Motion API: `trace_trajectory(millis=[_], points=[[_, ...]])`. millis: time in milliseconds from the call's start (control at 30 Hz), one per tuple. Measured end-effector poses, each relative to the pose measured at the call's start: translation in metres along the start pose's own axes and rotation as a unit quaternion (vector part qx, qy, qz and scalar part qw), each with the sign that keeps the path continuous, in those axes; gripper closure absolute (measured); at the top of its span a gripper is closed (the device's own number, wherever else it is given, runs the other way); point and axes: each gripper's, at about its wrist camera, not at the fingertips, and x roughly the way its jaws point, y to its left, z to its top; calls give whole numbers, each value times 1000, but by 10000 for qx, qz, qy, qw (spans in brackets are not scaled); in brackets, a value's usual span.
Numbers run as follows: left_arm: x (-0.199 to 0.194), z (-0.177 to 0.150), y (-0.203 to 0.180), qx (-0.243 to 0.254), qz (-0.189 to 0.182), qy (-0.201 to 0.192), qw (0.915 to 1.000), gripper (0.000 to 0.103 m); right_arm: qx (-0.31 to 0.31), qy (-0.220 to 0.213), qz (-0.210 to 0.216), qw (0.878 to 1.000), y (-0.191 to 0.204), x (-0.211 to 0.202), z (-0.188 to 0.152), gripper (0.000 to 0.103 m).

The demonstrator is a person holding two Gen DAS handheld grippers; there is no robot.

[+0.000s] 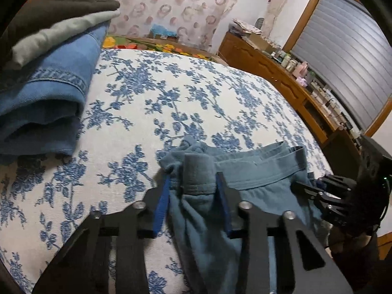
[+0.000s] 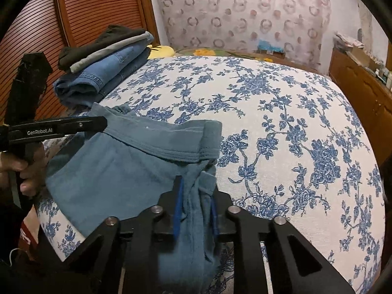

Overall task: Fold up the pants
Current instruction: 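Grasp the folded shorts' edge with the left tool and lift it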

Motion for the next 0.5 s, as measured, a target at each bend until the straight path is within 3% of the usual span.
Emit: trace_trajectory(millis=[133, 500], points=[[-7, -1, -10, 149, -30, -110, 9998, 83, 92, -78, 120, 9999, -2, -3, 0, 91], [-60, -3, -45, 654, -103, -835, 9943, 85, -61, -629, 224, 9977, 7, -43, 5, 92]])
